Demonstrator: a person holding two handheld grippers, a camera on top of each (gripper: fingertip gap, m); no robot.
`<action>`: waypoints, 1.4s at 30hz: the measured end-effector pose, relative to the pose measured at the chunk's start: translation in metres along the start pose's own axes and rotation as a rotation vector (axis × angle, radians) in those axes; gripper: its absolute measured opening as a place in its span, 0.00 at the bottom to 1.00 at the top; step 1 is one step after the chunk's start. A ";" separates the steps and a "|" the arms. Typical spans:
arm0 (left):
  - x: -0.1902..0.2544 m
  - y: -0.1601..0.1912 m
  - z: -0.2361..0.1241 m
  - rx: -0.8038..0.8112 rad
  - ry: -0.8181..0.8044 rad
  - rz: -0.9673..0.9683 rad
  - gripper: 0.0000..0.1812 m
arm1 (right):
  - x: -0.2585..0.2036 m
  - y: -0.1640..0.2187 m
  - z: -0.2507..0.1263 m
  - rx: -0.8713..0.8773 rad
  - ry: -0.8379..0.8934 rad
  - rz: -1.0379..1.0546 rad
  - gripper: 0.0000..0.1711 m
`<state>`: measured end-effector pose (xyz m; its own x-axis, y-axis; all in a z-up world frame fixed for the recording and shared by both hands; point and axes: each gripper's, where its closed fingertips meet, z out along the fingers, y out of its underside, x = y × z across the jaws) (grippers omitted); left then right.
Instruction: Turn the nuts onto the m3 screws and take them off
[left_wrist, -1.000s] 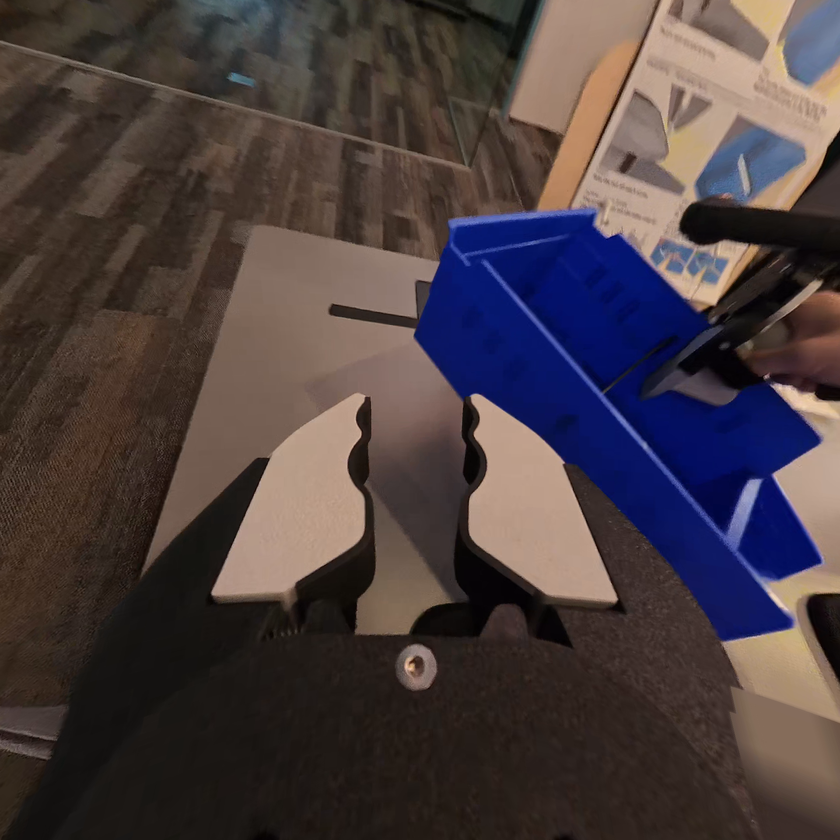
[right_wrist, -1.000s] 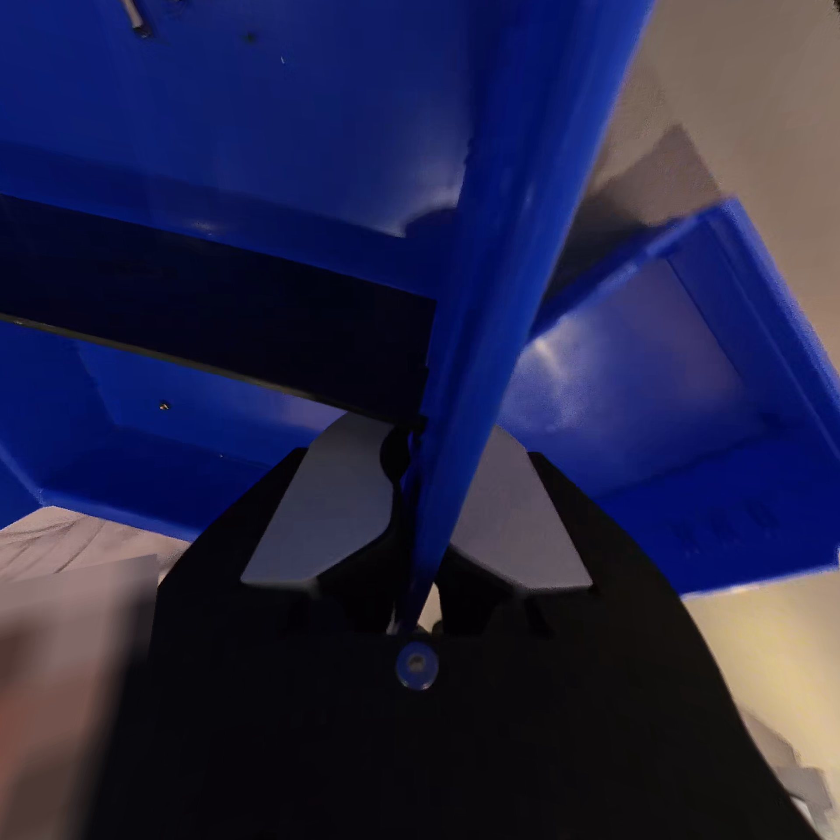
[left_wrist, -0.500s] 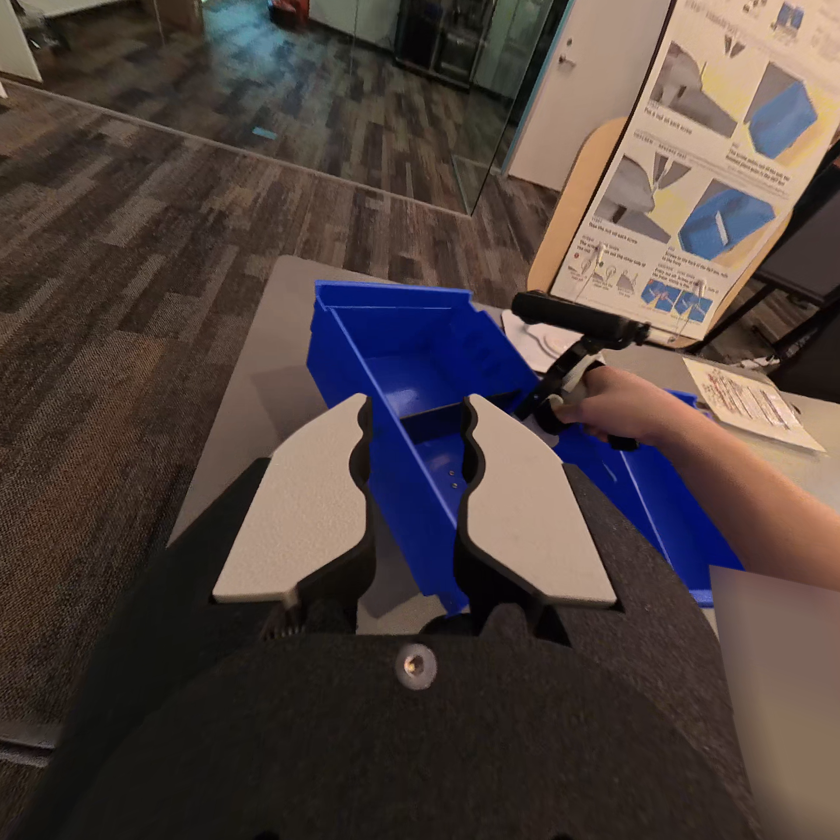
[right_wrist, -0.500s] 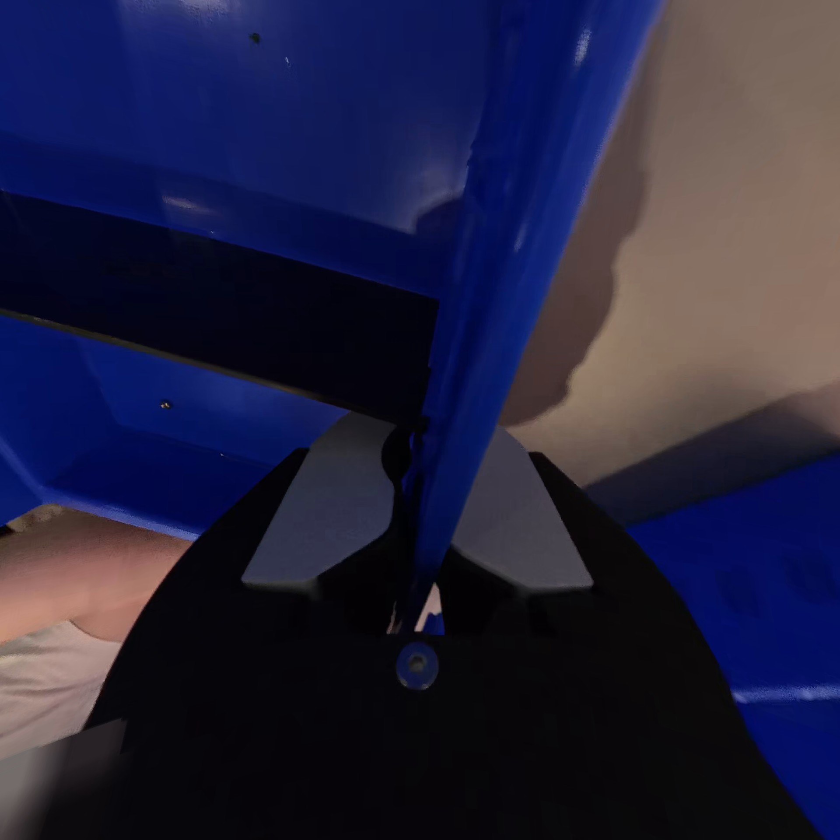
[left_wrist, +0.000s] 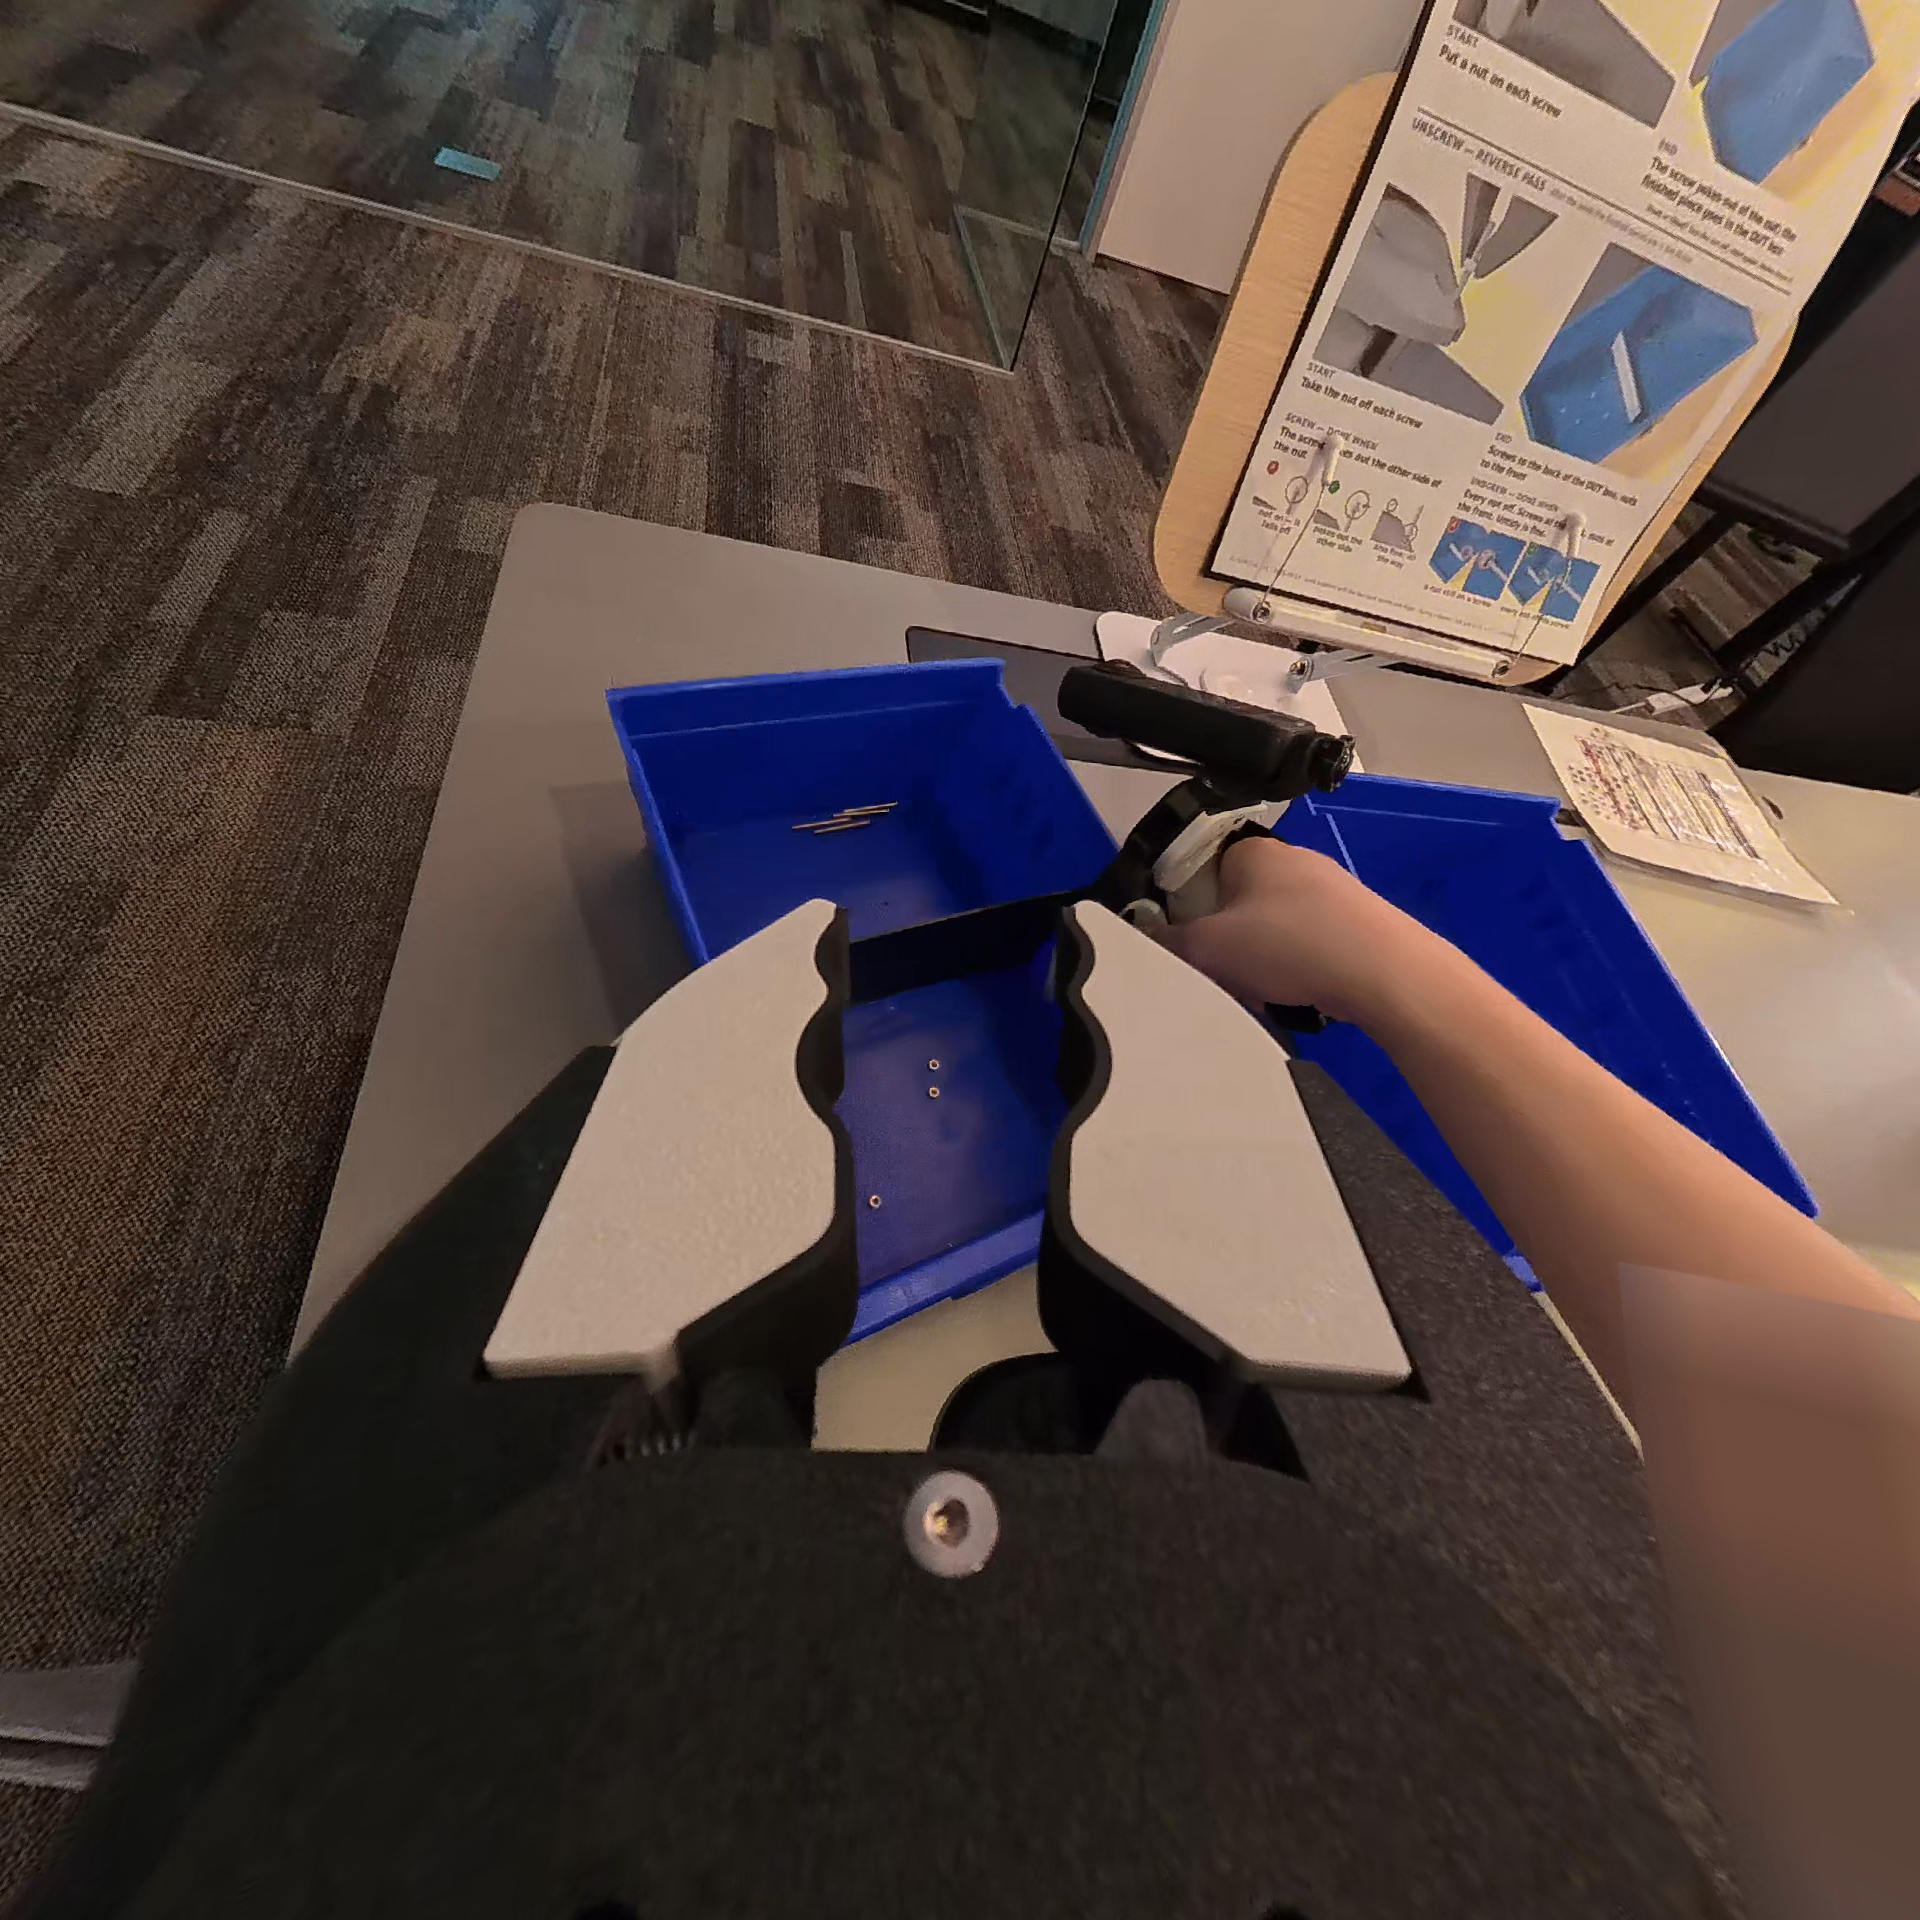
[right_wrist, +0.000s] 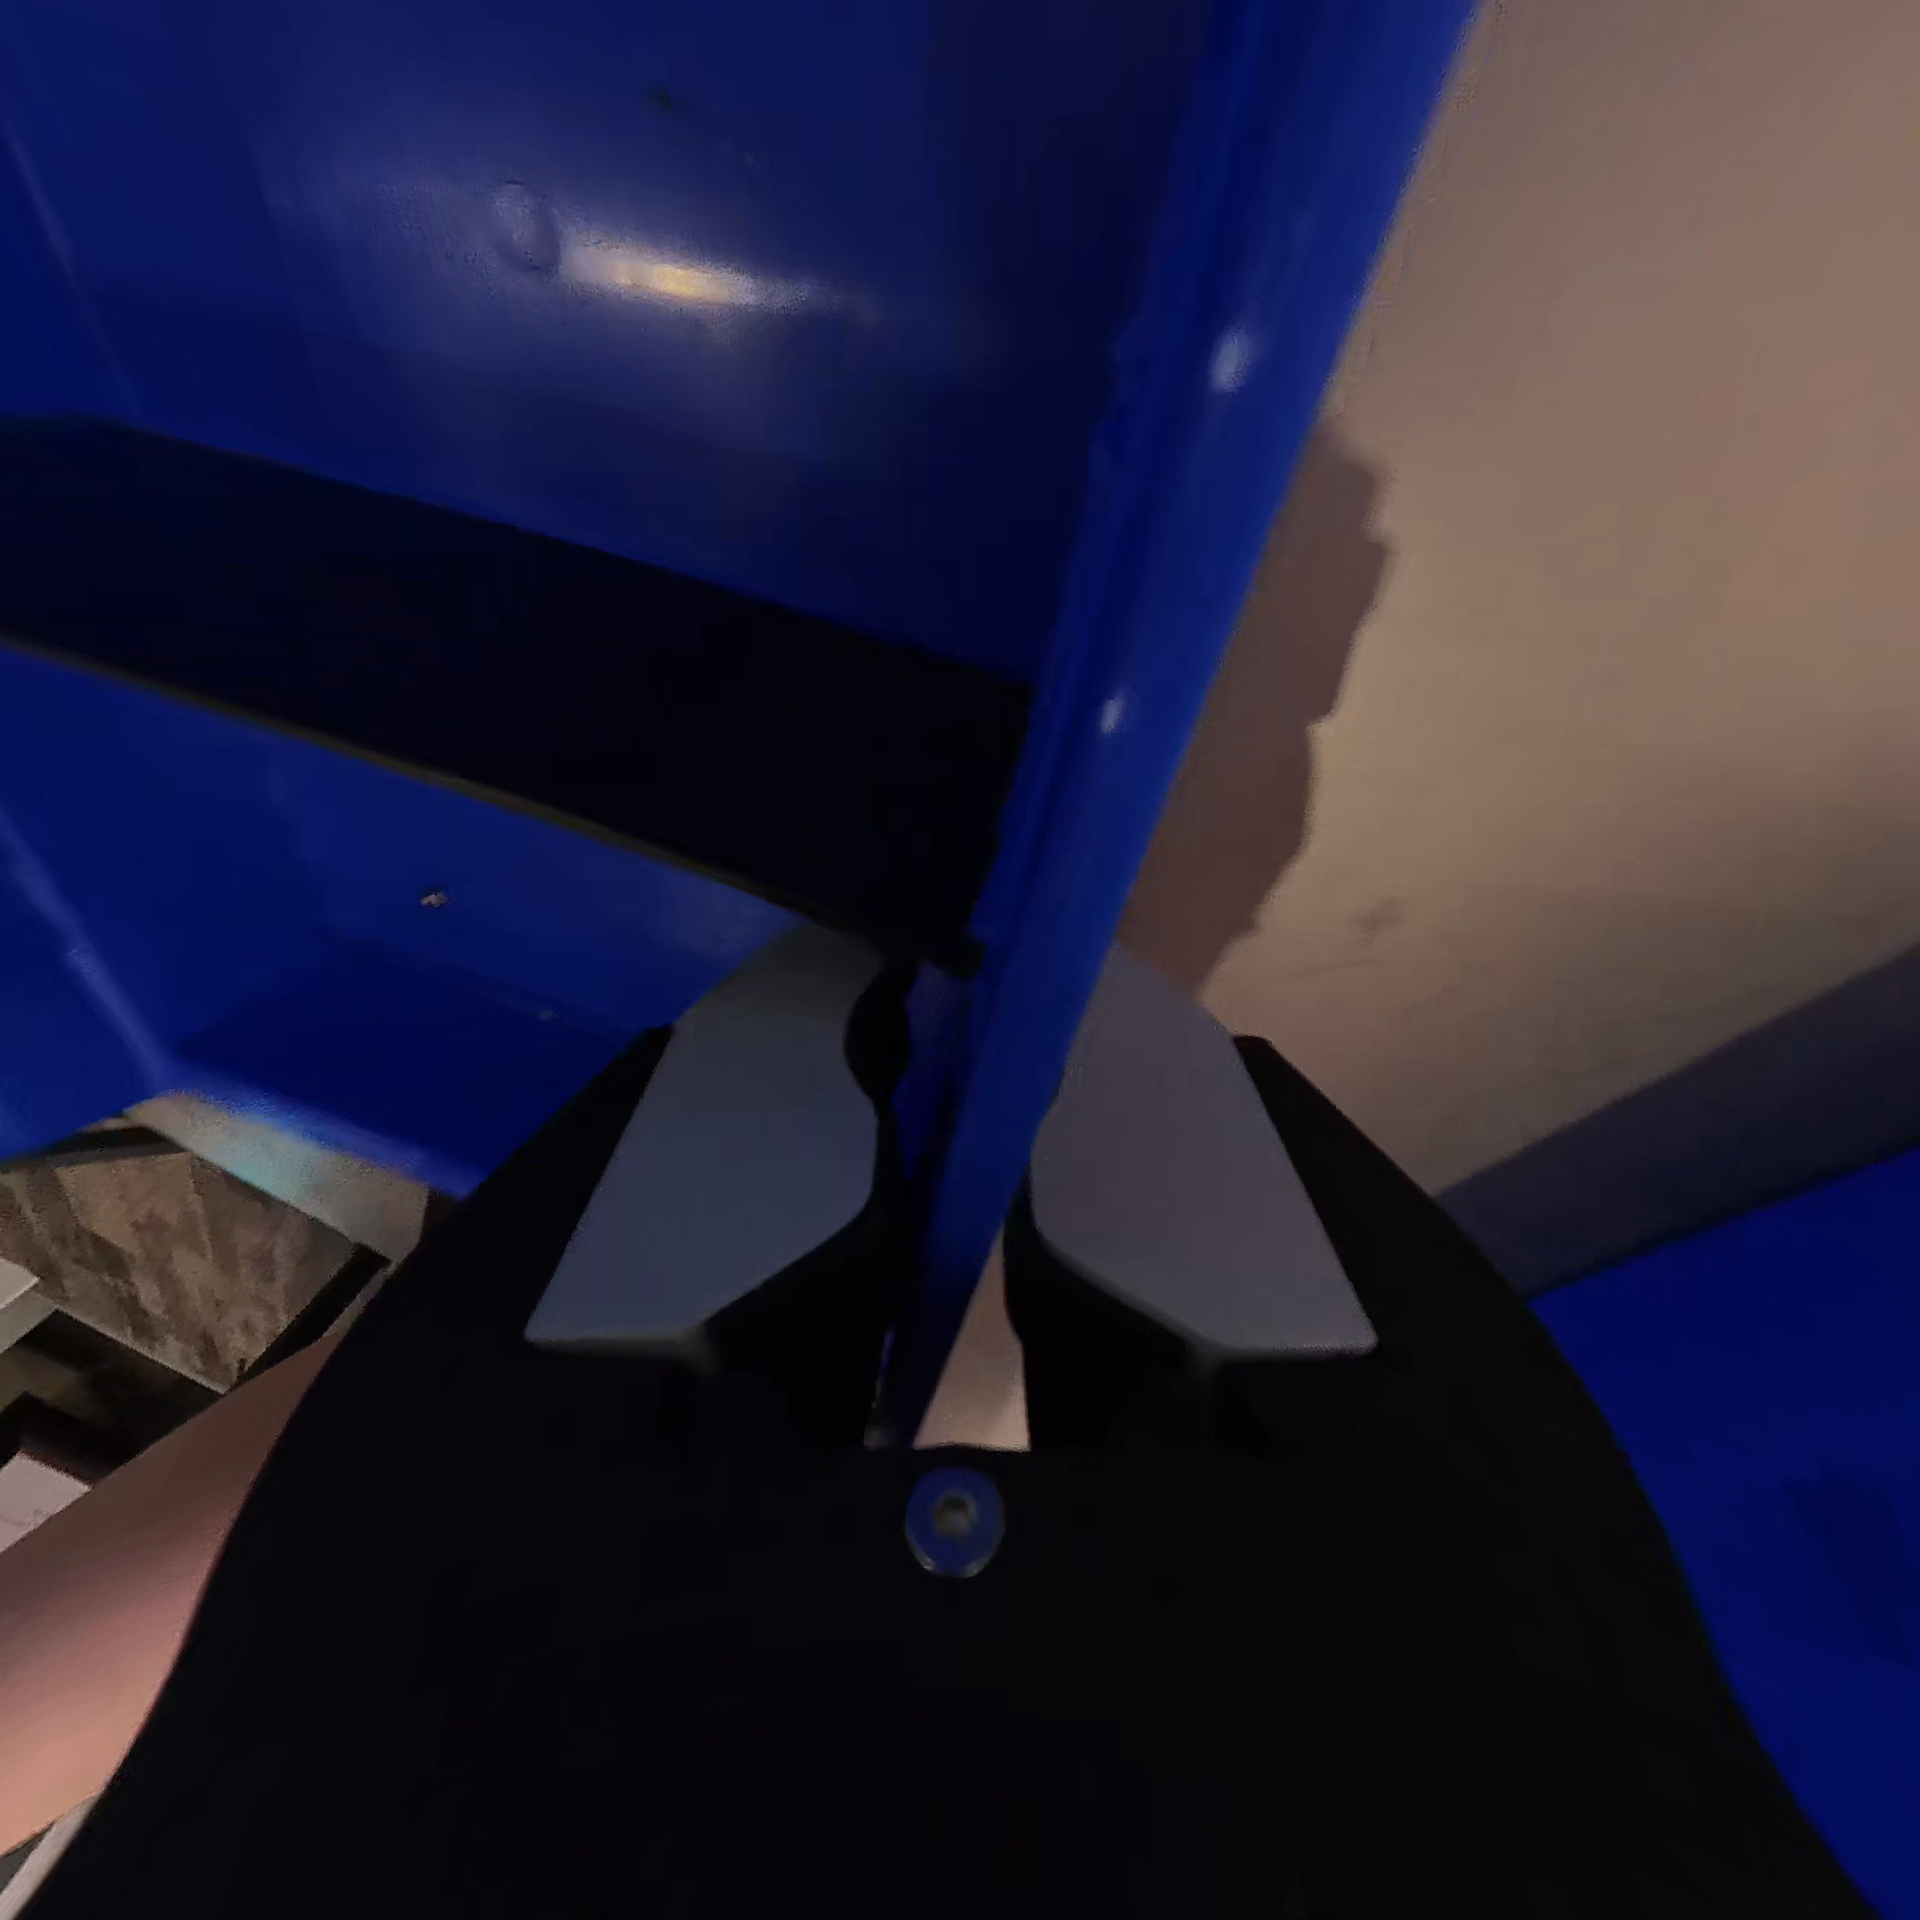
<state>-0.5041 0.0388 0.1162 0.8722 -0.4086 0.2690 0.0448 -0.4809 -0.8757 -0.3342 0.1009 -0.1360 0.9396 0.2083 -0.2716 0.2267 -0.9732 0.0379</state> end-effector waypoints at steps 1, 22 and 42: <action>-0.001 0.000 0.000 -0.002 0.001 -0.001 0.21 | -0.004 0.000 -0.001 0.003 -0.008 -0.015 0.11; -0.077 0.113 0.107 -0.633 -0.100 -0.192 0.33 | 0.186 0.132 -0.171 0.497 0.561 -0.197 0.36; -0.096 0.177 0.126 -1.010 -0.174 0.077 0.05 | 0.278 0.203 -0.111 0.469 0.260 0.007 0.36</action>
<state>-0.5188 0.0907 -0.1147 0.9177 -0.3859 0.0940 -0.3744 -0.9195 -0.1200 0.0016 -0.0279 -0.0970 0.9867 0.1607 -0.0234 0.1371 -0.9014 -0.4106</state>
